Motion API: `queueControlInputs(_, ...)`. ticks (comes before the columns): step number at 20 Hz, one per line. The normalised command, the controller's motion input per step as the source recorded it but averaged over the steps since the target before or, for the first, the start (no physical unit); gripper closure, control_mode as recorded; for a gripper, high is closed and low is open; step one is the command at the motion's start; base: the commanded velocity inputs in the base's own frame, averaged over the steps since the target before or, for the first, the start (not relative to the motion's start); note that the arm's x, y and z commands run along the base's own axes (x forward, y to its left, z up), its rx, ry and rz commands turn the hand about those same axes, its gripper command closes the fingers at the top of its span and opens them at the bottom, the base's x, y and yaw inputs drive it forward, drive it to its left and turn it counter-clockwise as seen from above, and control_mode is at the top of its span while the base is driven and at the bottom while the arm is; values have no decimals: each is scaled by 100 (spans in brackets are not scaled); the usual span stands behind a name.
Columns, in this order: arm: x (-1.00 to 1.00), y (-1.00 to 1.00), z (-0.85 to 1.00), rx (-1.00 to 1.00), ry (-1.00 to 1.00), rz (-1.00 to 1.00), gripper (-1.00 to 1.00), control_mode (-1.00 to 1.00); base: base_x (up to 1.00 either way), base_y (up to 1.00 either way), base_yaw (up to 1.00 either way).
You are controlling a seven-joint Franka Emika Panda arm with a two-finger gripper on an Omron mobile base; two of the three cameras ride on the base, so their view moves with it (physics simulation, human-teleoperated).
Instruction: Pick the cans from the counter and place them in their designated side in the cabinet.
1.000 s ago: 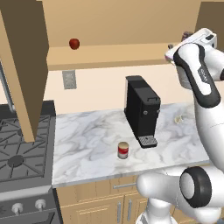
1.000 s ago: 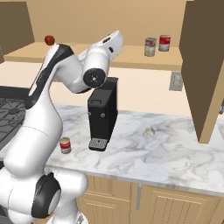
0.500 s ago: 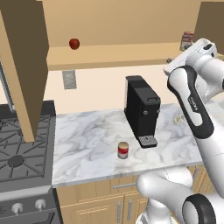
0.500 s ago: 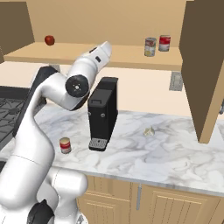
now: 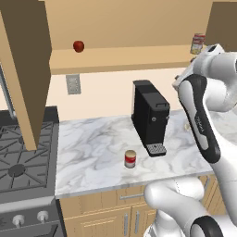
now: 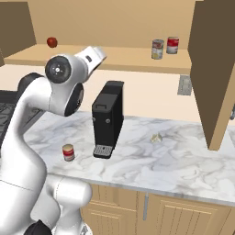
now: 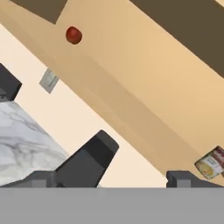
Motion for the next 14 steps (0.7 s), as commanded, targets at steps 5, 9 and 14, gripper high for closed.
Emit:
queueControlInputs(5, -32, 16, -35, -6, 12, 0, -100, -100, 0, 0, 0)
queueControlInputs(9, -44, 29, -20, 6, 4, -3, -100, -100, 0, 0, 0)
queueControlInputs(14, -50, 5, -16, 8, 1, -14, -100, -100, 0, 0, 0)
